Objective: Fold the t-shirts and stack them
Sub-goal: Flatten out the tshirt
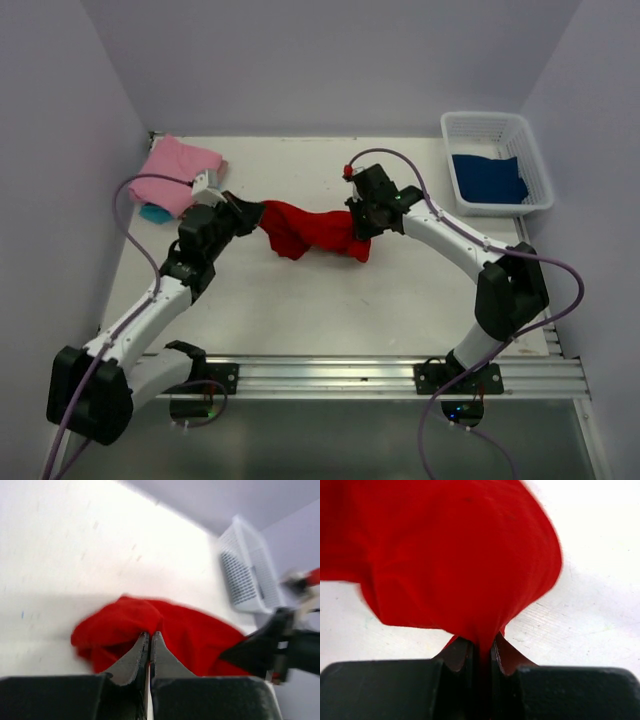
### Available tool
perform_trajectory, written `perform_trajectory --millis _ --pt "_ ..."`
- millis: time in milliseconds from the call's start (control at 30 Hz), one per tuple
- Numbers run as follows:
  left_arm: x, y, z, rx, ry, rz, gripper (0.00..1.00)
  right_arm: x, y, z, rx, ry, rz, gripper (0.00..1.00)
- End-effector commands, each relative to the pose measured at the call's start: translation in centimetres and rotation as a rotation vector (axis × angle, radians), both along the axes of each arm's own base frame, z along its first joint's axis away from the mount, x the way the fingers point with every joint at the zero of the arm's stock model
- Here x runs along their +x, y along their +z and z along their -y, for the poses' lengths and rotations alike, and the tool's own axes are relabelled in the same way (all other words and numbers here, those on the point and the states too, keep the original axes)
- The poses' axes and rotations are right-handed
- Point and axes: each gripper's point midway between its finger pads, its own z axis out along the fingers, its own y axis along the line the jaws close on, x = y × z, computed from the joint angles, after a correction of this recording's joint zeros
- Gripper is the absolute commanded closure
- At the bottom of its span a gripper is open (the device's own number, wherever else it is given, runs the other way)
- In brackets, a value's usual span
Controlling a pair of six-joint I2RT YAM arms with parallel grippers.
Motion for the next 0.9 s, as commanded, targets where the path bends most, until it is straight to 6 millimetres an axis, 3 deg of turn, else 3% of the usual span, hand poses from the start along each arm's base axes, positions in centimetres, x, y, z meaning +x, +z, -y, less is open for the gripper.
perform_trajectory --millis 0,100,167,200,267,300,400,467,500,633,833,867 --pt "-0.6 9.9 -1.4 0.058 0.029 0.194 1.00 1.0 0.8 0.9 -0.031 -0.069 0.062 1.00" --pt "-1.9 14.8 -2.0 0.059 0.027 0.277 1.00 1.2 0.4 0.9 -0.035 -0.081 0.055 1.00" --pt "-2.6 15.9 -2.2 0.064 0.028 0.287 1.00 1.4 0.1 0.7 -0.035 -0.086 0.050 1.00" --pt "-2.8 16.6 -2.3 0.066 0.026 0.288 1.00 1.6 -0.1 0.9 -0.049 -0.099 0.050 0.91" --pt "-3.3 17.6 -2.2 0.058 0.015 0.300 1.00 1.8 -0.4 1.5 -0.083 -0.134 0.039 0.59" --pt "-3.6 18.6 -2.2 0.052 0.007 0.315 1.00 2.1 -0.7 2.1 -0.117 -0.161 0.046 0.25" --pt "-4.5 20.7 -2.3 0.048 -0.006 0.347 1.00 2.4 -0.8 2.7 -0.139 -0.205 0.053 0.01" --pt "-5.0 21.7 -2.7 0.061 0.002 0.364 1.00 2.4 -0.7 2.9 -0.139 -0.230 0.061 0.01" --pt "-5.4 23.2 -2.9 0.059 0.005 0.391 1.00 2.3 -0.6 2.9 -0.131 -0.232 0.065 0.01" --pt "-6.2 25.9 -3.3 0.068 0.008 0.435 1.00 1.5 1.8 1.8 -0.006 -0.210 0.101 0.01" --pt "-6.7 28.8 -3.2 0.074 -0.010 0.469 1.00 -0.9 3.4 1.6 0.100 -0.189 0.129 0.01" --pt "-6.9 29.2 -3.1 0.071 -0.013 0.476 1.00 -2.0 3.7 1.5 0.133 -0.166 0.127 0.01"
